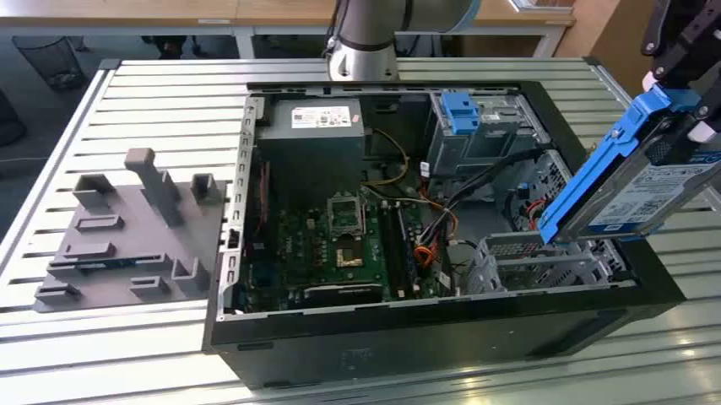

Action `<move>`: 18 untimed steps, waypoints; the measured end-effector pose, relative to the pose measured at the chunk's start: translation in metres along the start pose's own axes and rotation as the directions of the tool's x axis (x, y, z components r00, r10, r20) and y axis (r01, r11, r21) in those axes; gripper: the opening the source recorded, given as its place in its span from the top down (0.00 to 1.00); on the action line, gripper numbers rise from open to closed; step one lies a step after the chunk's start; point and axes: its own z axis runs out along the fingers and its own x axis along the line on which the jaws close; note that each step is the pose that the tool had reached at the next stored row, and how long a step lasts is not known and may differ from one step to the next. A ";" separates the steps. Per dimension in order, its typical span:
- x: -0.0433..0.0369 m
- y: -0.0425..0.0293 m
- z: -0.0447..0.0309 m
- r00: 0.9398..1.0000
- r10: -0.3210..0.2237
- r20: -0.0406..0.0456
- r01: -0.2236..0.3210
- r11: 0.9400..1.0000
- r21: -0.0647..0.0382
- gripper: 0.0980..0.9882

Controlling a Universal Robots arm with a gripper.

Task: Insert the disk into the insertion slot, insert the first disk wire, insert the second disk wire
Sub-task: 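Insert the disk into the insertion slot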

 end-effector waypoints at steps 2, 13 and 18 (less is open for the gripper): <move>0.0000 0.0000 0.0000 1.000 0.000 0.000 0.000 1.000 0.000 0.70; 0.0001 0.0045 0.0002 1.000 0.000 0.000 0.000 1.000 0.001 0.70; 0.0002 0.0110 0.0005 1.000 0.000 0.001 0.000 1.000 0.008 0.70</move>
